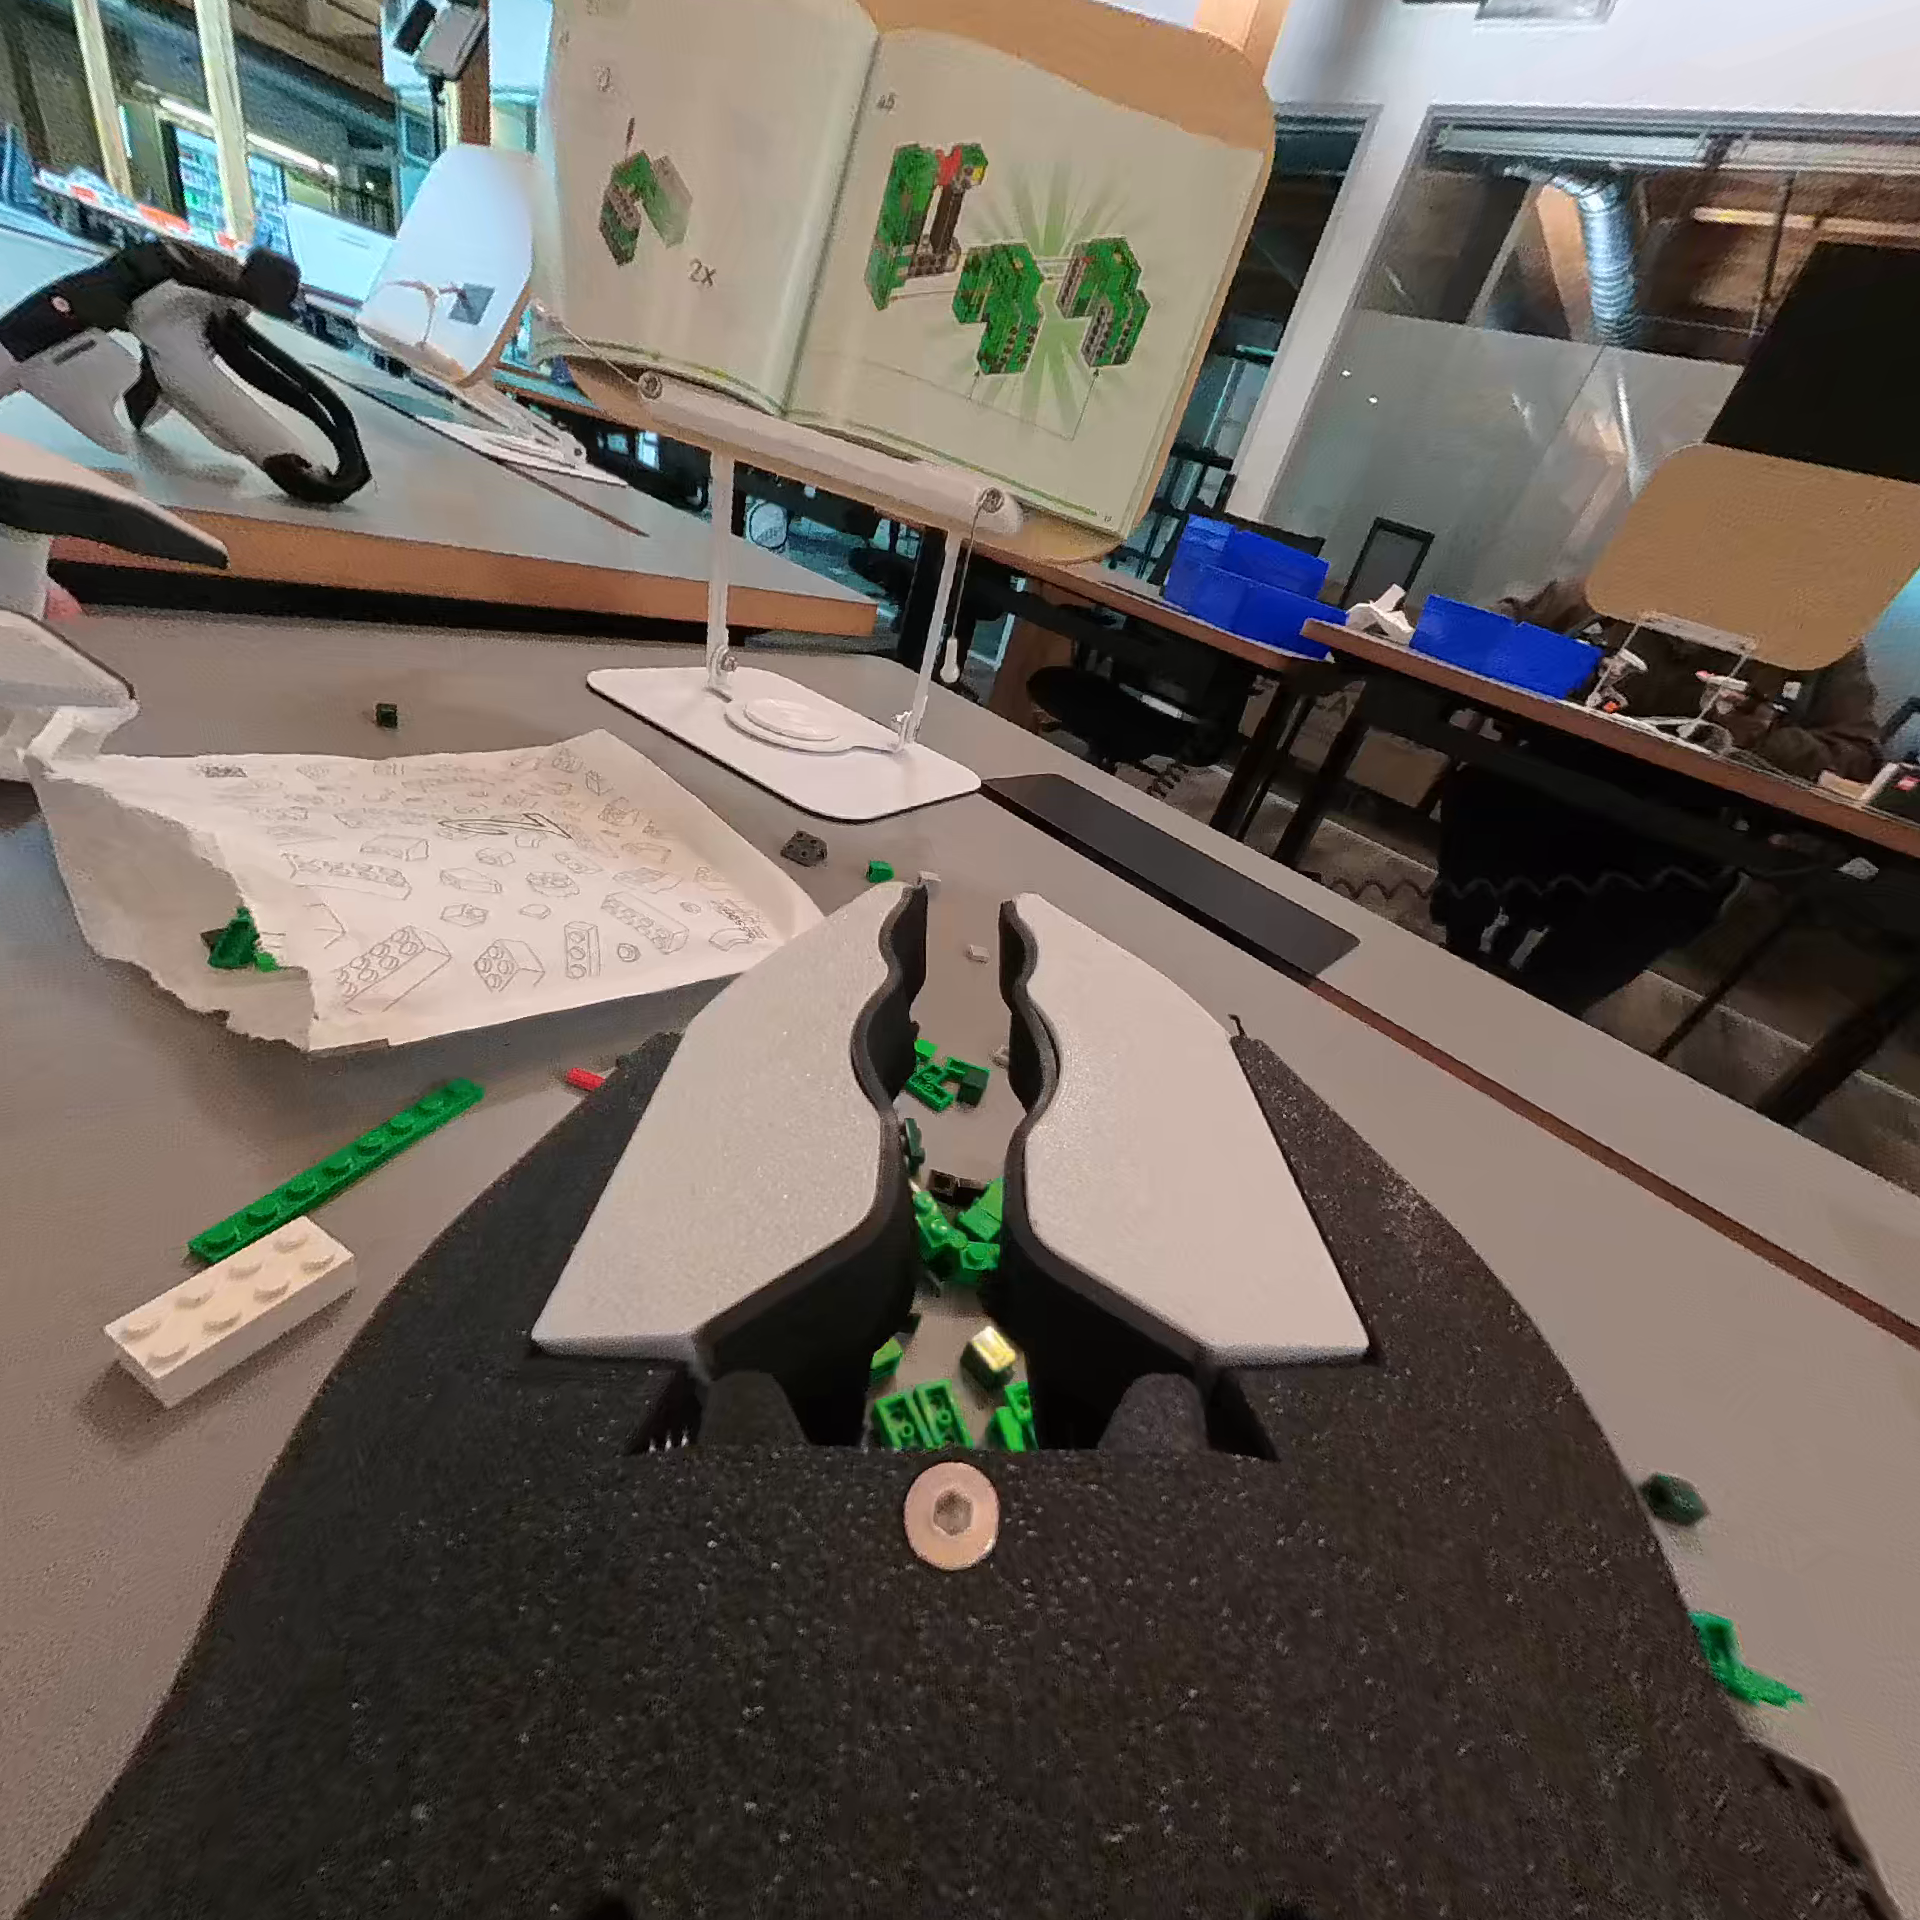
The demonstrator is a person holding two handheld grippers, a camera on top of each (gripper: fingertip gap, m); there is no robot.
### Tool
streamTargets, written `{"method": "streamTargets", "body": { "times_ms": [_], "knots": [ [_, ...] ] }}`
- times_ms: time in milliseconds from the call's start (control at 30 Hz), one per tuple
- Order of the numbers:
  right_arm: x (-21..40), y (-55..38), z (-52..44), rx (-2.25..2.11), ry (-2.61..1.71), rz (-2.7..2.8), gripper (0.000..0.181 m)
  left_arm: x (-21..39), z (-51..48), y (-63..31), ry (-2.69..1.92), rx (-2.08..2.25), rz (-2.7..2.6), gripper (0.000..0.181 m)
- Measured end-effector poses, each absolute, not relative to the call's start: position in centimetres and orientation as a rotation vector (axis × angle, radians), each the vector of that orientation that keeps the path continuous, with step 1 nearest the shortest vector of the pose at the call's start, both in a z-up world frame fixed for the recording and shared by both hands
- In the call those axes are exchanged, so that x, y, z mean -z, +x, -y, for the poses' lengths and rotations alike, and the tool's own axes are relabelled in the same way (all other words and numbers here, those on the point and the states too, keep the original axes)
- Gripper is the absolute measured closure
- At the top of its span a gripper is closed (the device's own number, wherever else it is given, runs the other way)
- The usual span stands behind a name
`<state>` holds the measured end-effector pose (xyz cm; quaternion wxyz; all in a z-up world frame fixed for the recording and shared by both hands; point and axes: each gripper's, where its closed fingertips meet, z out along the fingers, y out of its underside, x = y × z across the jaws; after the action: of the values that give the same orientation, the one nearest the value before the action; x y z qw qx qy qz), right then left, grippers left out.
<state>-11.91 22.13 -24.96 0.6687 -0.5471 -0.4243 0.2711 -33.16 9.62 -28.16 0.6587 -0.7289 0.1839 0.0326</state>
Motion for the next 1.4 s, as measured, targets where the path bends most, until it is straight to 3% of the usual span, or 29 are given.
{"method": "streamTargets", "body": {
  "times_ms": [1400],
  "knots": [
    [25.4, -12.4, -21.0, -0.445, -1.120, 1.006, 0.179, 28.4, -9.8, -33.1, -1.670, -0.067, -0.426, 0.126]
  ]
}}
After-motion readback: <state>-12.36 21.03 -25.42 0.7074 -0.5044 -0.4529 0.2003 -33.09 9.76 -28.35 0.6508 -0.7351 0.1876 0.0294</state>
